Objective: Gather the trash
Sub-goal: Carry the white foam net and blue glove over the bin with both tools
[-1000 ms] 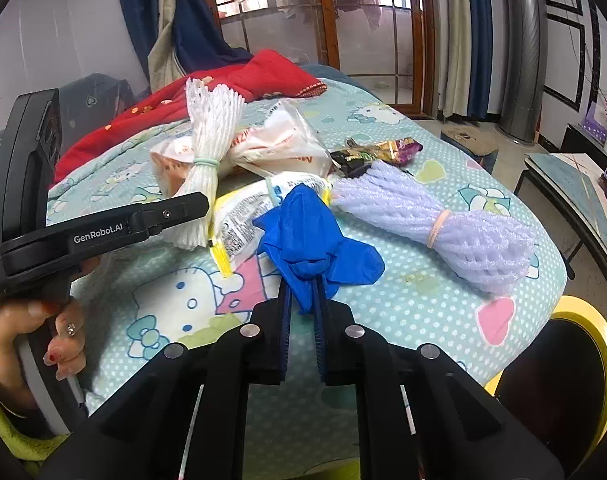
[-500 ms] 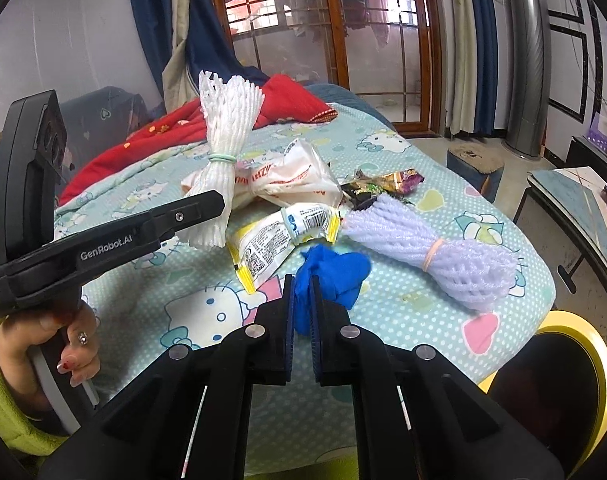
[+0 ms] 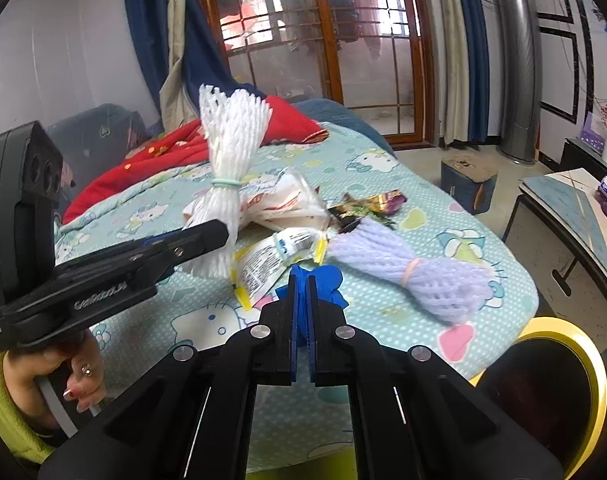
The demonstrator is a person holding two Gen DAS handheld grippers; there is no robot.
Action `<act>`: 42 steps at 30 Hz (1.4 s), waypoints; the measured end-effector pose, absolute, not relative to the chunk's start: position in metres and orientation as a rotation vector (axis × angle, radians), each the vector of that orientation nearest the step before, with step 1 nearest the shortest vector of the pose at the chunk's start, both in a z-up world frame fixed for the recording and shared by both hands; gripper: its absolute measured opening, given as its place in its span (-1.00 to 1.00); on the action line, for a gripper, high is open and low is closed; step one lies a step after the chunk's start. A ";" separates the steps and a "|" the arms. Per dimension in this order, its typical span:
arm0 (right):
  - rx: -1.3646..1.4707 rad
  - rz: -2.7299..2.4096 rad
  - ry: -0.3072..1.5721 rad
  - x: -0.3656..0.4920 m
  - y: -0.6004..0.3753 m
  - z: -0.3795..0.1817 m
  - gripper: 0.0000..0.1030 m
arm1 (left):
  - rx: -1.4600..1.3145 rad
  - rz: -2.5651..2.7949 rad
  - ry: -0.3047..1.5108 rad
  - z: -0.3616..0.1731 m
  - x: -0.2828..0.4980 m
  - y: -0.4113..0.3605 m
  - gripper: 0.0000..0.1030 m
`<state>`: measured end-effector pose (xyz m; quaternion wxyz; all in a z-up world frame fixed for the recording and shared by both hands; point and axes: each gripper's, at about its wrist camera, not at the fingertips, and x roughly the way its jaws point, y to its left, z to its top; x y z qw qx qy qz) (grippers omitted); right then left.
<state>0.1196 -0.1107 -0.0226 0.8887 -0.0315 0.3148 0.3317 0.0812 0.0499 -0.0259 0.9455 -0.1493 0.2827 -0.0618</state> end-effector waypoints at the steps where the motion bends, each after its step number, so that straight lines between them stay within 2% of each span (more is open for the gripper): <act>1: -0.061 0.685 0.652 0.120 -0.114 -0.021 -0.93 | -0.303 -0.132 0.574 -0.025 0.081 0.049 -0.68; 18: 0.017 0.502 0.595 0.130 -0.195 -0.001 -0.93 | -0.229 -0.308 0.580 -0.024 0.077 -0.011 -0.68; 42: 0.148 0.196 0.602 0.143 -0.306 -0.012 -0.93 | -0.054 -0.525 0.636 -0.041 0.083 -0.113 -0.68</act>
